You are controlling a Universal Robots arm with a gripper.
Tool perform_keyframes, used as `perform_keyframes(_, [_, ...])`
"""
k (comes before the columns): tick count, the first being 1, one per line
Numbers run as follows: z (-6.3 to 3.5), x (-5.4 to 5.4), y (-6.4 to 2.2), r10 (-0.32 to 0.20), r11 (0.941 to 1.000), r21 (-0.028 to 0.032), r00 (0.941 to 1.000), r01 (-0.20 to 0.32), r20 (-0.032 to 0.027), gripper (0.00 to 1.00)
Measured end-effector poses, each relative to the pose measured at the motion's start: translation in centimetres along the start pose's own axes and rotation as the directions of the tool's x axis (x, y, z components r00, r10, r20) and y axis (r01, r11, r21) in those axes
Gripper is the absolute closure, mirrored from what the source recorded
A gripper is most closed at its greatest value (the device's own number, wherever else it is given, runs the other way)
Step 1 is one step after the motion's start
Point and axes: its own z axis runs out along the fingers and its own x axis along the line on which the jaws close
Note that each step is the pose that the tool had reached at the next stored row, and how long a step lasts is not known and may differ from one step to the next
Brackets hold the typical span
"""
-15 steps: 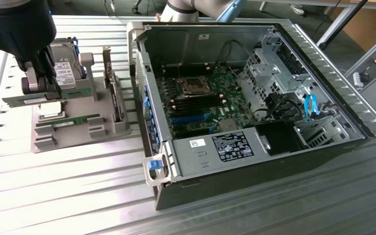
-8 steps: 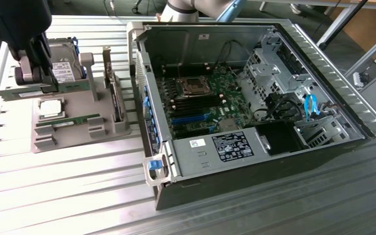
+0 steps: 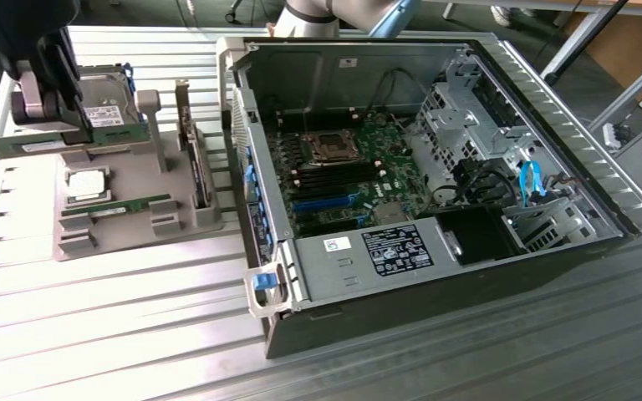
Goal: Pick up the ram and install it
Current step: 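Pick up the ram and move it above insertion slot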
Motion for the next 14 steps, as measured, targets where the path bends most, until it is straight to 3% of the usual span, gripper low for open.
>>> perform_keyframes(2, [-0.5,0.0,0.0,0.0,1.0,0.0001,1.0,0.0,0.0,0.88])
perform_keyframes(7, [-0.52,0.0,-0.12,0.0,1.0,-0.0002,1.0,0.0,-0.0001,0.88])
perform_keyframes(14, [-0.51,0.1,-1.85,0.0,1.0,-0.0011,0.9999,0.0,-0.0172,0.88])
